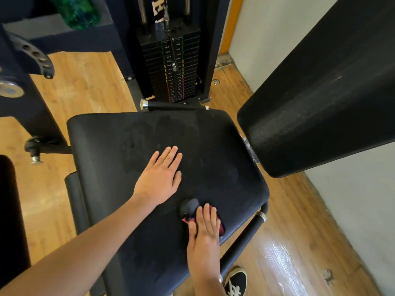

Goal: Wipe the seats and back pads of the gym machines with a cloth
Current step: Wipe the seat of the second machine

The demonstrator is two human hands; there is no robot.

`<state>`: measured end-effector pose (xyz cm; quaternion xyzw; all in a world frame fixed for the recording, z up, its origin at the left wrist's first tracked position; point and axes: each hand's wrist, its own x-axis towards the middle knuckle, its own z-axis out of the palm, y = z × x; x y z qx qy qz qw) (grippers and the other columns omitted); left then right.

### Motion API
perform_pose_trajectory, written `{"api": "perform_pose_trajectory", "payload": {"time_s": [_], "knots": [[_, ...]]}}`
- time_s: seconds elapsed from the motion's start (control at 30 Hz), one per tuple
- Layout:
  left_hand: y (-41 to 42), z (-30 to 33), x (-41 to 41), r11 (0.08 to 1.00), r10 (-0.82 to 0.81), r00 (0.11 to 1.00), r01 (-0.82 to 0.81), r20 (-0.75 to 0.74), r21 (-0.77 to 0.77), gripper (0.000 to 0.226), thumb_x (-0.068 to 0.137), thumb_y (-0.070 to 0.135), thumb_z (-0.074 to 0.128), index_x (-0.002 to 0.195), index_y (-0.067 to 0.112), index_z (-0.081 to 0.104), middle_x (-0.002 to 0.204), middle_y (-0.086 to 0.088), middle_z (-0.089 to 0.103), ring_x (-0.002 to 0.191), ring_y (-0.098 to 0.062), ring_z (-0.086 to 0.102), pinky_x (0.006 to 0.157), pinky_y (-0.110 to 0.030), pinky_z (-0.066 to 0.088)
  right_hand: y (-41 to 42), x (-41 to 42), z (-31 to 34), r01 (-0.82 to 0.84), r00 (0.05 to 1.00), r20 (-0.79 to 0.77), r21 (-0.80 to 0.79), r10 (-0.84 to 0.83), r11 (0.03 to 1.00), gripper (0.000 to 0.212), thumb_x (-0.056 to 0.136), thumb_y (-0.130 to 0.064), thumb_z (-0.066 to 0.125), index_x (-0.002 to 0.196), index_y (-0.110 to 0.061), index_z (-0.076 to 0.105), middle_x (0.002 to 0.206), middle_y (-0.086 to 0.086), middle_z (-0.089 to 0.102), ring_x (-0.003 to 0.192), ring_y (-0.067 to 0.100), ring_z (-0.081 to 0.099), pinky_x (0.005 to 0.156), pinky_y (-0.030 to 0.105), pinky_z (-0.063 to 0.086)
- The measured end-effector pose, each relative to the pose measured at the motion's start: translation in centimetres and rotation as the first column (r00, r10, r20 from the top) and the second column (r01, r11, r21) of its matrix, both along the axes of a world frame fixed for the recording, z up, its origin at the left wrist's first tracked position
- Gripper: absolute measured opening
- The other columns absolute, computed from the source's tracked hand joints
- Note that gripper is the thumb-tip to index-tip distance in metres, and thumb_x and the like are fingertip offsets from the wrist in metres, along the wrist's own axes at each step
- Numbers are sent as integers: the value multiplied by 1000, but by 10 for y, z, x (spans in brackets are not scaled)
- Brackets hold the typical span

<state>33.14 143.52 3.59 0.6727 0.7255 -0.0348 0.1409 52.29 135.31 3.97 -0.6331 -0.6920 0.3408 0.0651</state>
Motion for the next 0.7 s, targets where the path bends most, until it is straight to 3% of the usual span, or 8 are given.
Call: {"api": "perform_pose_trajectory", "payload": {"time_s": [0.07,0.13,0.23,0.37,0.47,0.6,0.7], "knots": [[0,0,-1,1000,-3,1000,3,-9,-1,60,108,42,22,163,16,22,171,-5,10,159,-20,5,128,-41,4,-17,-4,0,36,999,-15,46,-36,998,68,105,-50,14,130,-7,61,145,5,49,142,20,32,120,23,9],[1,0,0,1000,-6,1000,6,-15,-11,61,108,43,20,163,17,21,172,-5,10,159,-20,4,128,-41,4,-30,-5,1,11,1000,-18,103,-9,995,64,106,-45,19,121,-6,67,139,8,55,138,17,35,120,23,11],[1,1,0,999,-10,1000,9,-25,-40,61,108,43,17,164,17,15,172,-4,4,159,-20,-1,129,-41,1,-46,-6,2,-55,998,-23,124,59,991,63,105,-47,19,122,-10,68,141,3,53,141,11,29,120,24,12],[-1,6,0,998,-24,999,22,-26,-62,61,109,42,15,165,17,11,172,-4,-1,159,-20,-4,128,-41,-1,-47,-8,4,68,990,-130,151,-48,986,71,102,-58,17,129,-12,63,145,-9,37,143,-4,10,117,25,19],[-9,10,0,996,-27,999,25,-22,-84,59,110,40,17,165,19,10,173,-4,-2,159,-20,-5,127,-40,-2,-30,-7,18,167,964,-209,-11,-166,986,85,92,-72,6,141,-18,49,147,-24,25,137,-22,1,119,33,25],[-46,17,6,997,3,1000,-2,9,-79,59,110,40,22,165,20,14,172,-4,1,159,-19,-3,126,-41,-3,-6,-14,32,257,940,-212,-82,-269,963,65,94,-54,19,146,-22,43,155,-19,25,147,-1,10,122,35,20],[-80,20,9,997,35,999,-36,-6,-65,62,107,42,14,164,19,19,172,-4,5,159,-20,2,126,-42,0,-12,-23,24,141,977,-138,-149,-162,979,55,101,-44,25,152,-24,32,160,-13,13,148,4,-3,122,32,4]]}}
